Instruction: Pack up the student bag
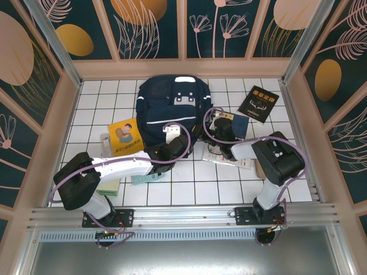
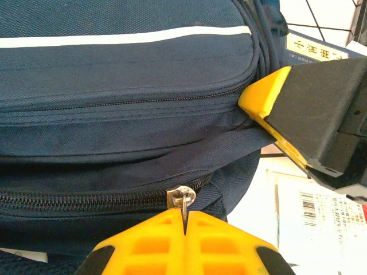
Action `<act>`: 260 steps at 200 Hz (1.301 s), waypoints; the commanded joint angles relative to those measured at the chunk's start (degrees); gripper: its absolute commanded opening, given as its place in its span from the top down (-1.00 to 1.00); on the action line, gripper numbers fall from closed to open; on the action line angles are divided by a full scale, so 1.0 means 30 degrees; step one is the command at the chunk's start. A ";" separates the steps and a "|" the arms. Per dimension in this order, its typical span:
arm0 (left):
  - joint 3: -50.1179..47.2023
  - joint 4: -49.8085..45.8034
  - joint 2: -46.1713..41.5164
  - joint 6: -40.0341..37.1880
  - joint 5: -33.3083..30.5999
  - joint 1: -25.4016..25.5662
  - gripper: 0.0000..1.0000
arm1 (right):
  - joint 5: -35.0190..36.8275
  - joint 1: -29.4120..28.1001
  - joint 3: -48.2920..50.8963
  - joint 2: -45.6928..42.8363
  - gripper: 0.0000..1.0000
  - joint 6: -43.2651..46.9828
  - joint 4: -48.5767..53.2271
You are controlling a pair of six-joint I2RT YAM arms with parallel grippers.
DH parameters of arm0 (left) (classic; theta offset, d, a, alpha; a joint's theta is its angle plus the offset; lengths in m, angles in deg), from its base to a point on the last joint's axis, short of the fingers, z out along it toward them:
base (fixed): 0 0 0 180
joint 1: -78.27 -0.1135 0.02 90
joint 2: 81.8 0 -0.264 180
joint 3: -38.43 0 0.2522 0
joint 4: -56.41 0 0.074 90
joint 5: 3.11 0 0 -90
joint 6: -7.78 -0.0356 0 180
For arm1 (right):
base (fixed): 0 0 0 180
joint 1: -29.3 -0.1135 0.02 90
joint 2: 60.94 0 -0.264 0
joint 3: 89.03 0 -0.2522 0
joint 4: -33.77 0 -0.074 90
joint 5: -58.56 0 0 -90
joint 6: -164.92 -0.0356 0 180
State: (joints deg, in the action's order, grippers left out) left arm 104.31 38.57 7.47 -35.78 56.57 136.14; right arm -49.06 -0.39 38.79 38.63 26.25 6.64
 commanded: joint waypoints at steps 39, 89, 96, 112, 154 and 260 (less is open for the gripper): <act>-0.0100 -0.0417 -0.1499 -0.0937 -0.0321 -0.0969 1.00 | 0.1631 0.1492 -0.3298 -0.2003 1.00 0.2983 0.4654; -0.1833 -0.0989 -0.3689 -0.1765 -0.0363 -0.3028 1.00 | 0.1454 0.3810 -0.3889 -0.2741 1.00 0.3827 0.5659; -0.2075 -0.1000 -0.3935 -0.2016 -0.0364 -0.3289 1.00 | 0.1470 0.4062 -0.3977 -0.2742 1.00 0.3916 0.5752; -0.2550 -0.0979 -0.4420 -0.2463 0.0006 -0.4044 1.00 | 0.1420 0.4527 -0.4213 -0.2665 1.00 0.3975 0.6038; -0.3870 0.0784 -0.5820 -0.4406 0.2806 -0.5549 1.00 | 0.1097 0.5230 -0.5194 -0.2135 0.93 0.4547 0.6796; -0.3603 0.4252 -0.5396 -0.5386 0.8457 -0.5523 1.00 | 0.4029 -0.0843 -0.2729 -0.5298 -0.11 0.4940 0.7806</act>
State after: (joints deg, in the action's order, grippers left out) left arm 92.69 45.13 -9.64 -50.43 77.75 119.51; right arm -42.88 1.20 28.87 25.69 37.79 28.26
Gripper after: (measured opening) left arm 0.066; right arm 0.547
